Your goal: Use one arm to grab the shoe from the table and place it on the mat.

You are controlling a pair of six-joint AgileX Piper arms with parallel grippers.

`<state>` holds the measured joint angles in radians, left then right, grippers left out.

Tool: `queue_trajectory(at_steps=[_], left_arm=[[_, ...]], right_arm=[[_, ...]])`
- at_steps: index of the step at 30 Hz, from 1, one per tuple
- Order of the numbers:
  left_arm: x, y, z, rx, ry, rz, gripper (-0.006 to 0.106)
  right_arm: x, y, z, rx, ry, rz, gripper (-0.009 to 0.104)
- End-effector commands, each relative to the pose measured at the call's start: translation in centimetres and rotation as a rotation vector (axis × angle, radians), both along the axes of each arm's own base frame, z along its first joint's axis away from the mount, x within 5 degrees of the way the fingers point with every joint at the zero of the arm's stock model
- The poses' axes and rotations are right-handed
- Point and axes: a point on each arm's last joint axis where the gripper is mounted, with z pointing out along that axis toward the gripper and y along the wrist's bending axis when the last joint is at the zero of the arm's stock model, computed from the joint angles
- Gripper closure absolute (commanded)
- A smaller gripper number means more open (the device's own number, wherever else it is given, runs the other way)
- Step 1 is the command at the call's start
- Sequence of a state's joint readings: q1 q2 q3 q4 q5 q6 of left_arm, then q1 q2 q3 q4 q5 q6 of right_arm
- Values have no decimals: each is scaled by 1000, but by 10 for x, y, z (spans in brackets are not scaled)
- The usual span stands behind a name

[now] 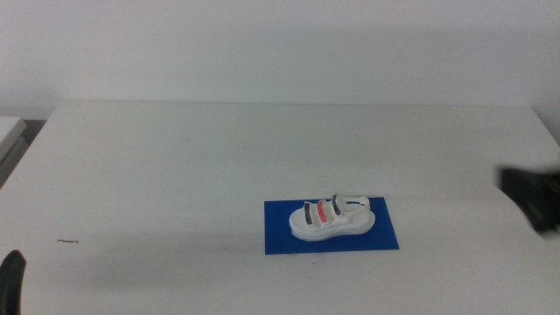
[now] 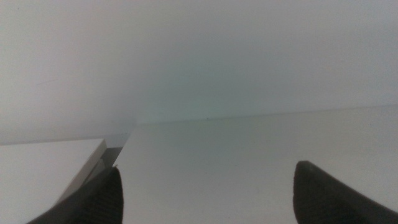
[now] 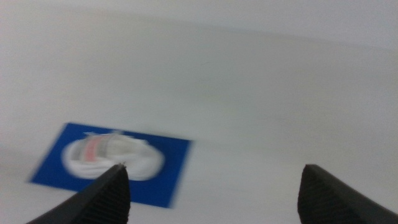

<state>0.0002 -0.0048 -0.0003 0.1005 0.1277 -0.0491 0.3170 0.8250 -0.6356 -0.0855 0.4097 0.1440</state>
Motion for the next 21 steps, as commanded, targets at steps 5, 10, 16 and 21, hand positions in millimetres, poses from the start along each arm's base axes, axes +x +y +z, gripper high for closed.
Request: queue_trajectory(at_steps=[5, 10, 16, 21], left_arm=[[0, 0, 1, -5, -7, -2, 7], [0, 0, 1, -5, -7, -2, 7], [0, 0, 1, -5, -7, -2, 7], [0, 0, 1, -5, -7, -2, 7]], right_arm=[[-55, -32, -43, -89, -301, -52, 2], [-88, -38, -82, -73, -361, -65, 2], [-105, -41, -110, -54, -456, -72, 2], [-105, -41, -114, -53, -414, -74, 2]])
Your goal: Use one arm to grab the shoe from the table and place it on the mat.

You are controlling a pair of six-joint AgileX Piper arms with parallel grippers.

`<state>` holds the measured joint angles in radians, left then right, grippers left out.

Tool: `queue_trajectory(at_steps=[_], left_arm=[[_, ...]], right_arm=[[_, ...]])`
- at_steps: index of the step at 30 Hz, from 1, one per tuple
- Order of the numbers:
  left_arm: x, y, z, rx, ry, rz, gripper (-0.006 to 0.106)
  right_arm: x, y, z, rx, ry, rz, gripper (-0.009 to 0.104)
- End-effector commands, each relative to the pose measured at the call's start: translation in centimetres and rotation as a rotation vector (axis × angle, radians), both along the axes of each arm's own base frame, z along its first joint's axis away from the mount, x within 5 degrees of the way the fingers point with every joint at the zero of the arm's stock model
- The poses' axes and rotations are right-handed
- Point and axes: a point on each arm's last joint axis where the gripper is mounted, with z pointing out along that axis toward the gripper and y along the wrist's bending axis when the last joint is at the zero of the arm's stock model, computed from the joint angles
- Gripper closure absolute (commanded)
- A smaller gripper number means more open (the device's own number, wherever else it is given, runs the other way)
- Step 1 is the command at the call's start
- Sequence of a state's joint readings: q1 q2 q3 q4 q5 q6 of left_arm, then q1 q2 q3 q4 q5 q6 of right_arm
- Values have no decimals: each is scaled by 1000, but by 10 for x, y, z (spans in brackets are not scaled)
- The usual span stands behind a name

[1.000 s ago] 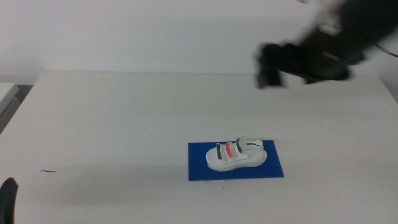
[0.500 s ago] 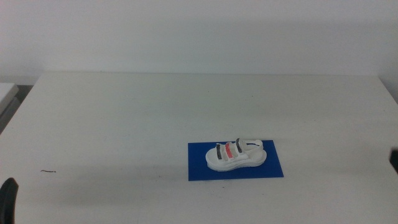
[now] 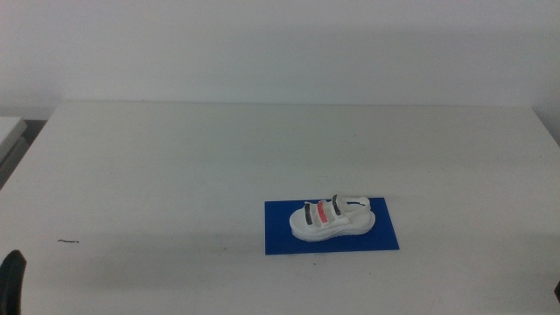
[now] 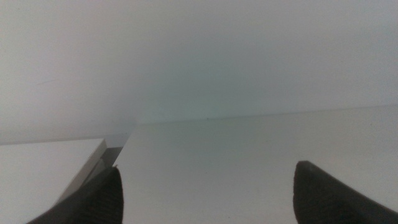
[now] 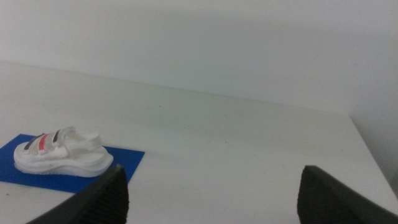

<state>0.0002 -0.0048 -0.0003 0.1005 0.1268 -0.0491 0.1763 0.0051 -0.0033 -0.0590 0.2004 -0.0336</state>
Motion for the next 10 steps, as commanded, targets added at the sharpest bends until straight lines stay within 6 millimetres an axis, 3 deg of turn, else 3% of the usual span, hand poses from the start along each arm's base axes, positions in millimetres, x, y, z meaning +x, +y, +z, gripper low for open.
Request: queue_trajectory(at_steps=[1, 10], left_arm=[[0, 0, 1, -5, -6, -2, 7], [0, 0, 1, -5, -6, -2, 7]], right_arm=[[0, 0, -2, -7, 6, -7, 2], [0, 0, -2, -1, 7, -6, 2]])
